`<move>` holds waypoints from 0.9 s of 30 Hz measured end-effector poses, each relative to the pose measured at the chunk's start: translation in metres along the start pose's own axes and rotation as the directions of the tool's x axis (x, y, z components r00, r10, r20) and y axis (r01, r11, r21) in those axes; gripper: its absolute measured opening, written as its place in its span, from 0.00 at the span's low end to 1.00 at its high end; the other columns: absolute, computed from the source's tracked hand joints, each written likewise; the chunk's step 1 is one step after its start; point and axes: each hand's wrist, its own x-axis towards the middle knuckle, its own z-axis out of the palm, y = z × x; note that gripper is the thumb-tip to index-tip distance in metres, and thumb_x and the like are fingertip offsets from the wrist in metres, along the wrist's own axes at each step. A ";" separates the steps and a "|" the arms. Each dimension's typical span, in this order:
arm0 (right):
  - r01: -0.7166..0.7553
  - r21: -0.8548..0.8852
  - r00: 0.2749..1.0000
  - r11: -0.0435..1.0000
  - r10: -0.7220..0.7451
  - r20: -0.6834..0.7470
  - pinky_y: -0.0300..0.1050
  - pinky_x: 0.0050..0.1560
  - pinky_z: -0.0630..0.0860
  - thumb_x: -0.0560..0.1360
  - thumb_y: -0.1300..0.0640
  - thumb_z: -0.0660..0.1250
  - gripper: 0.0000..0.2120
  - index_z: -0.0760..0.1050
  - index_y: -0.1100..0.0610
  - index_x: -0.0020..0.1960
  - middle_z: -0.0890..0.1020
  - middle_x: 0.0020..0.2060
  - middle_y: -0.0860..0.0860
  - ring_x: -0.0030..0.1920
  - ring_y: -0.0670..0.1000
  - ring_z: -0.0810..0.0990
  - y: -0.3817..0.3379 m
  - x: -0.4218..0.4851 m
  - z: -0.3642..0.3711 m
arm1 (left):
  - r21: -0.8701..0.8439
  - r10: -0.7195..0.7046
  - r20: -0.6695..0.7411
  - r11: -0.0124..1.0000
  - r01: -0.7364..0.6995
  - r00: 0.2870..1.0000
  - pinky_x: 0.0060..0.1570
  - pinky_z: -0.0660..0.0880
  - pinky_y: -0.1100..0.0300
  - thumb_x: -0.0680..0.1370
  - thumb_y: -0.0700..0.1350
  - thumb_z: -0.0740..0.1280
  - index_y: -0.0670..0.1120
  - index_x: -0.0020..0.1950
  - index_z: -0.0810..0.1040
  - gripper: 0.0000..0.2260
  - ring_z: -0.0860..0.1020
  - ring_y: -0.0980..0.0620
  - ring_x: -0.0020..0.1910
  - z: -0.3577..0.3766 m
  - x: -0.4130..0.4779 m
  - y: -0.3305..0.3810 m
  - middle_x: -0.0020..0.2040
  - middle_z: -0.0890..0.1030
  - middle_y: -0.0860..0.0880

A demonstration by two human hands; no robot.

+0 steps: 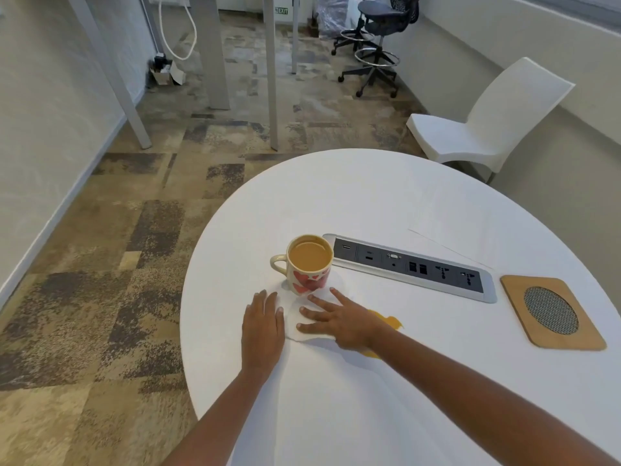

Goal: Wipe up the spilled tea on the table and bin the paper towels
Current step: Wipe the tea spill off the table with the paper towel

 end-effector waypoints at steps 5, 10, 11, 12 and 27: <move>-0.042 0.001 0.995 0.999 0.042 0.094 0.58 0.75 0.41 0.79 0.60 0.53 0.28 0.51 0.46 0.76 0.48 0.78 0.48 0.78 0.52 0.42 0.038 -0.029 0.001 | 0.073 -0.005 0.037 0.997 0.002 0.999 0.49 0.78 0.40 0.81 0.50 0.36 0.35 0.53 0.80 0.34 0.80 0.36 0.54 0.003 -0.014 0.019 0.54 0.81 0.34; -0.159 0.154 0.981 0.975 0.139 0.137 0.53 0.75 0.50 0.80 0.58 0.53 0.28 0.48 0.46 0.76 0.46 0.78 0.48 0.78 0.52 0.45 0.060 -0.061 0.015 | 0.175 -0.022 0.069 0.984 0.010 0.997 0.48 0.78 0.40 0.81 0.49 0.38 0.33 0.54 0.79 0.33 0.81 0.36 0.53 0.012 -0.021 0.028 0.54 0.81 0.33; -0.188 0.208 0.978 0.960 0.164 0.128 0.53 0.75 0.50 0.81 0.57 0.52 0.26 0.48 0.47 0.77 0.46 0.78 0.48 0.78 0.52 0.45 0.061 -0.066 0.020 | 0.185 -0.025 0.065 0.983 0.013 0.998 0.48 0.78 0.40 0.81 0.49 0.38 0.33 0.55 0.79 0.33 0.81 0.36 0.53 0.014 -0.022 0.029 0.54 0.81 0.33; -0.220 0.271 0.974 0.937 0.196 0.114 0.52 0.75 0.50 0.81 0.56 0.51 0.25 0.48 0.47 0.77 0.46 0.78 0.48 0.78 0.52 0.45 0.061 -0.070 0.025 | 0.193 -0.026 0.060 0.981 0.014 0.998 0.48 0.78 0.39 0.81 0.49 0.38 0.33 0.55 0.79 0.33 0.81 0.36 0.53 0.015 -0.023 0.030 0.54 0.81 0.33; -0.544 0.616 0.781 0.570 0.612 0.124 0.52 0.75 0.52 0.83 0.54 0.46 0.23 0.49 0.54 0.77 0.50 0.78 0.53 0.77 0.55 0.49 0.012 -0.081 0.049 | 0.224 -0.139 -0.023 0.964 0.141 0.990 0.54 0.75 0.38 0.75 0.42 0.51 0.33 0.59 0.76 0.22 0.78 0.35 0.57 0.029 -0.052 0.050 0.59 0.78 0.33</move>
